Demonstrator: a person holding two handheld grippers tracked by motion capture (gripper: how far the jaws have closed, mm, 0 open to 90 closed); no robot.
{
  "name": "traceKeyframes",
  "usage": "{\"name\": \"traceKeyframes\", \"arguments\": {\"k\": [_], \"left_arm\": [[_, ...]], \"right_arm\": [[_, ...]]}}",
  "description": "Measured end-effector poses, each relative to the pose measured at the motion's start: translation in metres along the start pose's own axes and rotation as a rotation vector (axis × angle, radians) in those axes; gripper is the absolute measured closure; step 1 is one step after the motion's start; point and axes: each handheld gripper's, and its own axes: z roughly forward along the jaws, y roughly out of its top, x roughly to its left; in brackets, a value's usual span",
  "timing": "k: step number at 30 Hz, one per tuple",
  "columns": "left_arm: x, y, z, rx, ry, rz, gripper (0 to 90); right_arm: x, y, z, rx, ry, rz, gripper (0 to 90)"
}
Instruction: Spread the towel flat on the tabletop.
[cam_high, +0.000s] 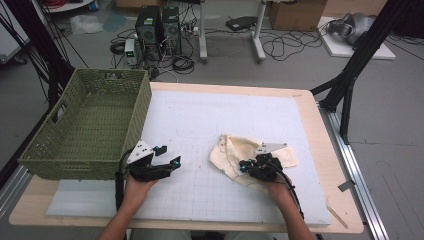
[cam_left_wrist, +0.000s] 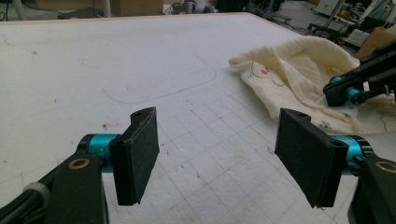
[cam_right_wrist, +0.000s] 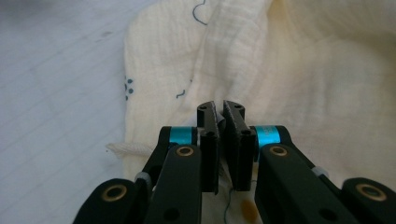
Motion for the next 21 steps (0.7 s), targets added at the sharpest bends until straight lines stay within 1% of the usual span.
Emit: {"name": "traceKeyframes", "arguments": {"k": [1, 2, 3, 5, 6, 8, 9, 11, 12, 13, 14, 16, 19, 21], "left_arm": [[0.000, 0.000, 0.000, 0.000, 0.001, 0.002, 30.4], [0.001, 0.000, 0.000, -0.001, 0.002, 0.002, 30.4], [0.000, 0.000, 0.000, -0.001, 0.003, 0.000, 30.4], [0.001, 0.000, 0.000, 0.001, 0.001, 0.001, 30.4], [0.001, 0.000, -0.001, 0.000, -0.001, 0.000, 30.4], [0.001, 0.000, -0.001, 0.000, -0.002, -0.002, 30.4], [0.001, 0.000, -0.001, 0.001, -0.002, -0.002, 30.4], [0.001, 0.000, -0.001, 0.002, -0.002, -0.002, 30.4], [0.001, 0.000, -0.001, 0.002, -0.002, -0.002, 30.4], [0.001, 0.000, 0.000, 0.002, -0.002, -0.003, 30.4], [0.001, 0.000, 0.000, 0.002, -0.004, -0.004, 30.4], [0.001, 0.000, 0.000, 0.001, -0.003, -0.006, 30.4], [0.001, -0.001, 0.000, 0.004, -0.001, -0.006, 30.4], [0.001, -0.001, 0.000, 0.004, -0.003, -0.007, 30.4]], "right_arm": [[0.003, 0.000, 0.001, -0.002, 0.018, -0.010, 85.2], [0.006, 0.000, 0.002, 0.002, 0.051, -0.015, 85.3], [0.009, 0.000, 0.003, 0.007, 0.079, -0.034, 85.2], [0.017, 0.000, 0.004, 0.020, 0.153, -0.063, 85.2], [0.020, 0.000, 0.003, 0.021, 0.174, -0.073, 85.0], [0.022, 0.000, -0.001, 0.005, 0.191, -0.074, 84.8], [0.021, 0.000, -0.005, -0.009, 0.184, -0.072, 85.7], [0.016, 0.003, -0.013, -0.029, 0.149, -0.066, 87.1], [0.013, 0.006, -0.017, -0.033, 0.126, -0.071, 87.5], [0.011, 0.010, -0.020, -0.036, 0.101, -0.071, 87.6], [0.008, 0.014, -0.023, -0.042, 0.068, -0.080, 87.7], [0.003, 0.023, -0.028, -0.056, -0.001, -0.079, 87.7], [-0.007, 0.038, -0.034, -0.093, -0.097, -0.084, 87.2], [-0.011, 0.043, -0.035, -0.084, -0.125, -0.086, 86.3]]}}
